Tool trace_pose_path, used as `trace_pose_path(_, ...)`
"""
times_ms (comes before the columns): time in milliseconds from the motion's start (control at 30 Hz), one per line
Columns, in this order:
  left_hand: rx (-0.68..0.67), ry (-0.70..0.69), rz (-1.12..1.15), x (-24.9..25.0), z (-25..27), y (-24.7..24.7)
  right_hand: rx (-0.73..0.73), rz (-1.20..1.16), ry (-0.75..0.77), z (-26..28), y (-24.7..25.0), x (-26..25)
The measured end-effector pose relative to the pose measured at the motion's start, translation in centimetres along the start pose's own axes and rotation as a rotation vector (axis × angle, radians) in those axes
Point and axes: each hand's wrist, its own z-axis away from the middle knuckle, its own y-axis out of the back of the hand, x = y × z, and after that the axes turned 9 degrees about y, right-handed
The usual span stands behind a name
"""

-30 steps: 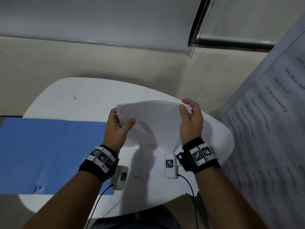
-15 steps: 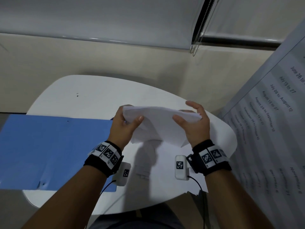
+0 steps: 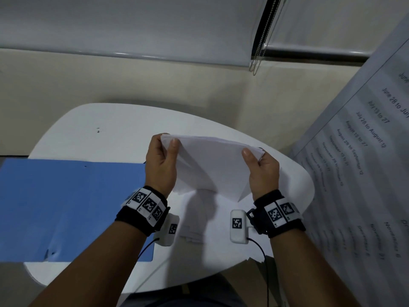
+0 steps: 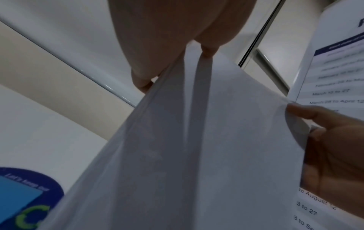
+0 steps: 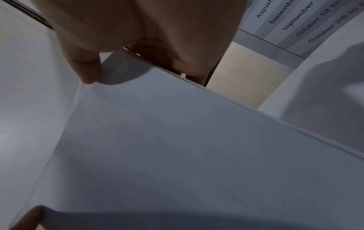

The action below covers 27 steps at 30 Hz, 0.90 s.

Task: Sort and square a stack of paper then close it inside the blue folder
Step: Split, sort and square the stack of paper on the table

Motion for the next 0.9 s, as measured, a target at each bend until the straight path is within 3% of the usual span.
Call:
trace_pose_path(200,-0.02,0.063,0.085,0.4,0.5,-0.1,0.084,-0.032,0.016,-0.1,-0.6,0.1)
trace_pose_path(367,0.021,0.079,0.127,1.0,0.3,-0.4,0.048,0.021,0.051,-0.1,-0.4,0.3)
trace_pose_path(600,0.022,-0.015,0.052,0.8,0.2,-0.5,0.011,0.064,0.053,-0.1,-0.7,0.1)
trace_pose_path(767,0.07,0.08,0.162,1.5,-0.1,-0.9,0.094,0.034,0.039,-0.4,-1.5,-0.7)
trace_pose_path(900,0.079,0.147,0.202,1.5,-0.7,-0.8,0.075,0.075,0.052,-0.5,-1.4,-0.8)
